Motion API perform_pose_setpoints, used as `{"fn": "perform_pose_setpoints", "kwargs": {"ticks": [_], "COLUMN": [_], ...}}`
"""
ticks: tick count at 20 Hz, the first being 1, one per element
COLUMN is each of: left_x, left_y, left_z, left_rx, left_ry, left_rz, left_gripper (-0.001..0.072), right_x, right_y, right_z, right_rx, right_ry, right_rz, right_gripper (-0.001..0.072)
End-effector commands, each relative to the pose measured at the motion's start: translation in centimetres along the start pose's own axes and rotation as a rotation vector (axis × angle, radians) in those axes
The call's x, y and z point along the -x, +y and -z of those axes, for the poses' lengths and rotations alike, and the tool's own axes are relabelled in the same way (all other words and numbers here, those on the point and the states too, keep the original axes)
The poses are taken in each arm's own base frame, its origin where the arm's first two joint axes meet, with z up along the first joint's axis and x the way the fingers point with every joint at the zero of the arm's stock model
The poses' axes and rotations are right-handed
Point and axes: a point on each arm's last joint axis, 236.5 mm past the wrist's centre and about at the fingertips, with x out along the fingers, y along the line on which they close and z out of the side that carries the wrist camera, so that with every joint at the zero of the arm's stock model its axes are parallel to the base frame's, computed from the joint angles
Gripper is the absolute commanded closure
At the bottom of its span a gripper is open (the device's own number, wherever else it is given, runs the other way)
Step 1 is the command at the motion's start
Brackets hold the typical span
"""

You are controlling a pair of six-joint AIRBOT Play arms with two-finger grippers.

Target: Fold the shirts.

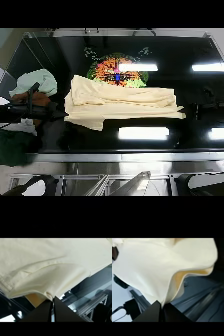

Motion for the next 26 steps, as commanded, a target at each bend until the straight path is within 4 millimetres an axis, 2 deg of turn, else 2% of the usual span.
{"fn": "perform_pose_setpoints", "kwargs": {"ticks": [1, 3, 6, 9, 12, 16, 18, 19, 20, 21, 22, 23, 24, 25, 26], "left_x": [0.9, 1.1, 0.2, -1.9, -5.1, -8.8, -10.2, -10.6, -10.7, -10.4, -9.7, -8.4, -7.2, -5.8, -4.7], "left_y": [-2.0, -3.1, -4.6, -5.3, -5.4, -3.6, -2.9, -2.7, -2.8, -3.0, -3.3, -3.6, -4.0, -4.3, -4.4], "left_z": [-1.9, -4.3, -8.6, -14.0, -17.9, -21.3, -22.0, -22.0, -21.9, -21.8, -22.0, -22.4, -22.6, -22.7, -22.6], "left_rx": [-0.025, -0.047, -0.129, -0.183, -0.218, -0.221, -0.211, -0.210, -0.200, -0.198, -0.209, -0.227, -0.236, -0.229, -0.215], "left_ry": [-0.073, -0.097, -0.099, -0.134, -0.113, -0.098, -0.075, -0.055, -0.031, -0.010, -0.003, -0.007, -0.005, -0.001, 0.010], "left_rz": [0.089, 0.119, 0.113, 0.096, 0.107, 0.106, 0.115, 0.125, 0.135, 0.148, 0.157, 0.163, 0.169, 0.175, 0.179], "left_gripper": [0.0686, 0.0687, 0.0687, 0.0688, 0.0691, 0.0699, 0.0698, 0.0630, 0.0413, 0.0254, 0.0053, -0.0013, -0.0002, -0.0001, 0.0000], "right_x": [0.6, 0.8, 0.2, -1.3, -2.7, -4.0, -4.3, -4.4, -4.4, -3.9, -2.9, -1.5, 0.2, 1.5, 2.3], "right_y": [4.3, 4.6, 3.7, 2.5, 1.2, -0.7, -1.4, -1.6, -1.3, -1.0, -0.9, -1.2, -2.2, -3.0, -3.7], "right_z": [-1.8, -3.2, -5.4, -8.1, -10.3, -11.5, -11.4, -11.3, -11.2, -11.0, -10.8, -10.6, -10.8, -11.0, -11.1], "right_rx": [0.038, 0.037, 0.039, 0.090, 0.149, 0.156, 0.160, 0.161, 0.178, 0.204, 0.238, 0.250, 0.225, 0.192, 0.164], "right_ry": [-0.083, -0.142, -0.219, -0.302, -0.367, -0.391, -0.380, -0.374, -0.366, -0.355, -0.328, -0.304, -0.295, -0.295, -0.294], "right_rz": [-0.181, -0.190, -0.133, -0.027, 0.080, 0.145, 0.155, 0.160, 0.154, 0.152, 0.173, 0.218, 0.288, 0.345, 0.388], "right_gripper": [0.0690, 0.0690, 0.0690, 0.0690, 0.0690, 0.0690, 0.0690, 0.0689, 0.0603, 0.0326, 0.0264, 0.0263, 0.0201, 0.0080, 0.0043]}}
